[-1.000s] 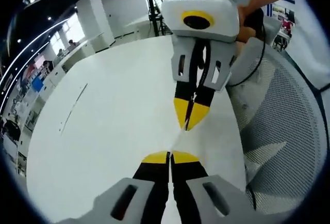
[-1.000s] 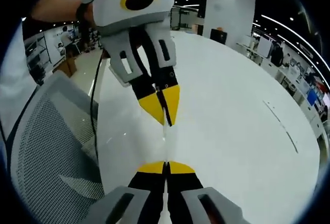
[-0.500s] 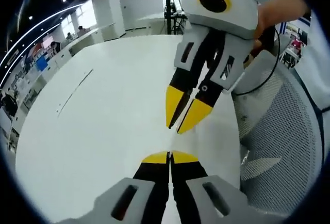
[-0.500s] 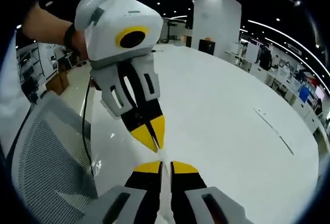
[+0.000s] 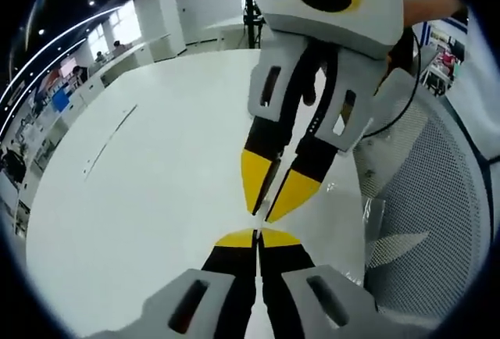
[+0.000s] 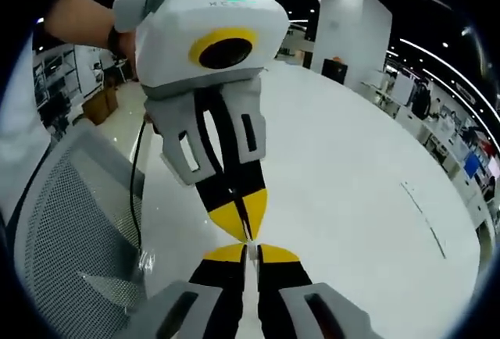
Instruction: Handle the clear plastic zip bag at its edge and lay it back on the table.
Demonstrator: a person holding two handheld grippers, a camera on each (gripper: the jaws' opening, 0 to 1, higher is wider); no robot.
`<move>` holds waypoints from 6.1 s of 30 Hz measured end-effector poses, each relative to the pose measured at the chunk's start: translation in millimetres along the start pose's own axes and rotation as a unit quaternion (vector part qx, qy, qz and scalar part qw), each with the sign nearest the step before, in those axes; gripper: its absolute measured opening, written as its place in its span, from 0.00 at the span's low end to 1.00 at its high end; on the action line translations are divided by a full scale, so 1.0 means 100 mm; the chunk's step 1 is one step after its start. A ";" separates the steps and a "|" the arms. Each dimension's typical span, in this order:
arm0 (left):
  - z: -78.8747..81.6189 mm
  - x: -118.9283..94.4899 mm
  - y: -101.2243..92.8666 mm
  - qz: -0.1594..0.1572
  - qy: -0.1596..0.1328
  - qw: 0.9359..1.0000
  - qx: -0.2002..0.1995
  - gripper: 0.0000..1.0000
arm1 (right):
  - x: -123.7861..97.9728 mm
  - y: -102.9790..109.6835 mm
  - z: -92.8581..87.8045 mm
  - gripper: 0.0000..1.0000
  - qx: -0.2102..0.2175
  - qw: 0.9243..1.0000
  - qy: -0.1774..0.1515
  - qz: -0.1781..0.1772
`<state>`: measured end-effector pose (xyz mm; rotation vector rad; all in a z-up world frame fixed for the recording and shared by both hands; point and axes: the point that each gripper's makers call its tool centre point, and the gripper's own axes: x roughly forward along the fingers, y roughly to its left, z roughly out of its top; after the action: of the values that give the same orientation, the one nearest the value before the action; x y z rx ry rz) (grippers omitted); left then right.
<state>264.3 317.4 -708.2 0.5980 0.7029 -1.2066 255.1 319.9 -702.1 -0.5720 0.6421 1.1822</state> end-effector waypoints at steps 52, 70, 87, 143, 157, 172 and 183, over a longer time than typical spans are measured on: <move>-0.32 -0.19 0.24 0.054 0.016 0.995 -0.085 0.00 | -0.14 -0.06 -0.33 0.00 0.056 0.997 0.022 -0.039; 0.09 -0.03 0.01 0.019 -0.014 1.000 0.013 0.12 | -0.08 -0.01 -0.24 0.00 0.042 0.998 0.028 -0.034; 0.14 -0.01 -0.14 -0.002 0.020 0.997 0.070 0.00 | 0.01 0.02 -0.13 0.00 0.015 0.999 0.034 -0.019; -0.24 -0.24 0.29 0.060 0.037 0.997 -0.033 0.00 | -0.10 -0.15 -0.49 0.00 0.052 0.995 0.075 -0.046; 0.14 -0.14 0.11 0.040 -0.004 0.999 0.034 0.03 | -0.12 -0.12 -0.36 0.00 0.052 0.996 0.059 -0.051; 0.41 -0.30 0.42 0.106 -0.013 0.990 0.092 0.19 | -0.25 -0.57 -0.02 0.00 -0.091 0.986 0.104 -0.096; 0.83 -0.85 1.11 0.250 -0.104 0.962 0.040 0.27 | -0.79 -1.30 0.79 0.00 -0.194 0.955 0.082 -0.210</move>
<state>368.5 336.9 -584.3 0.6565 0.2977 -0.8099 372.9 288.1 -581.4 -1.0916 0.3971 0.8628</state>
